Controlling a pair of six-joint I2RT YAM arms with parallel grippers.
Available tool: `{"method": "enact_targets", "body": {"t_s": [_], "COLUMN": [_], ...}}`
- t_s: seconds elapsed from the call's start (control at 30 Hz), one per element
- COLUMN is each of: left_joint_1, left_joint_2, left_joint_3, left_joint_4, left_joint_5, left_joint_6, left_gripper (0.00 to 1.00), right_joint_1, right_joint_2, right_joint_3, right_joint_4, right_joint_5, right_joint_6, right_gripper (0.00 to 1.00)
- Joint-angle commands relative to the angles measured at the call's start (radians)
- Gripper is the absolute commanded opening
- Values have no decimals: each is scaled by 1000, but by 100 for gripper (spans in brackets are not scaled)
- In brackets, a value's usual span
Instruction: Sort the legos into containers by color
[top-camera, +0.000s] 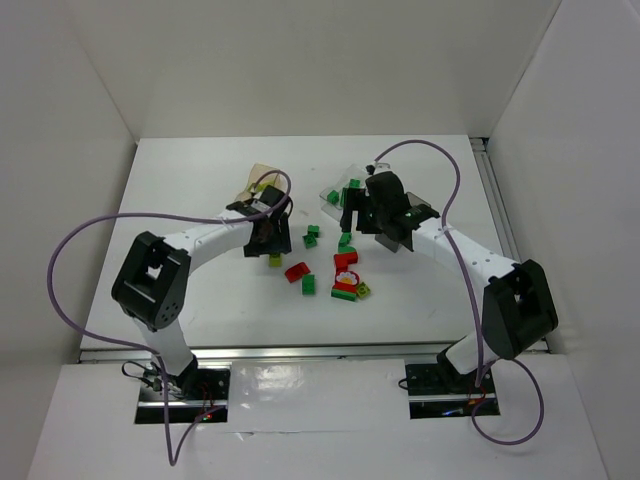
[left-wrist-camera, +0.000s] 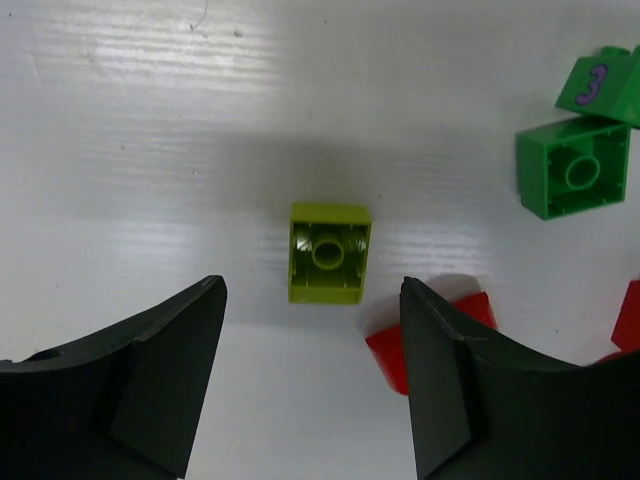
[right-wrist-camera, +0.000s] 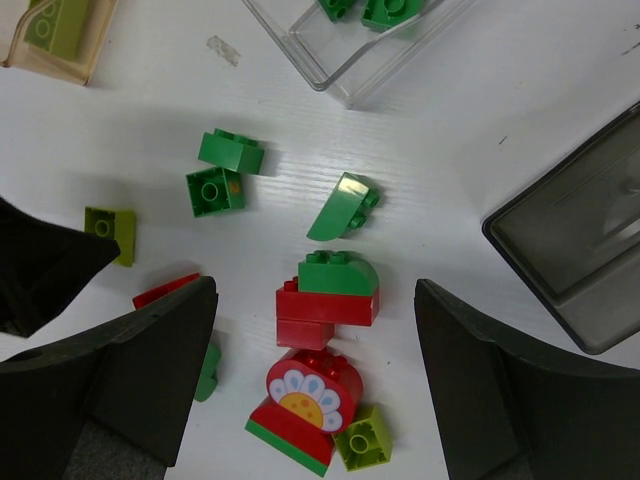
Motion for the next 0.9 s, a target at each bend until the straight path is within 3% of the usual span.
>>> {"method": "enact_targets", "body": {"t_s": [0.0,0.13,0.27,0.33,0.53,0.67,0.87], "left_joint_1": [7,7,7,7,75,121,188], "left_joint_2": [46,105,139,111,2,62,192], "left_joint_3": [25,48,67,67,203,326,513], "left_joint_4": [73,84,60,29,-37,-66,-66], "left_joint_5": [-23,2,-16,-62,-121,-161,-133], "left_joint_6": [-17,-4,-13,-23,46,86,120], "left_gripper": [78,71,55,40,26,25,31], "right_joint_1": [9,9,9,9,9,9,9], "right_joint_2": [-27,-36,-36,-36,-36,-36,-47], "right_joint_3": [-6,-6,-6,-6,-6,16,16], "right_joint_4": [9,9,9,9,0,-28,-28], "right_joint_5": [0,9,9,9,19,45,19], "right_joint_6": [3,3,3,3,3,-20,-17], "right_gripper": [87,87,87,87,87,87,87]}}
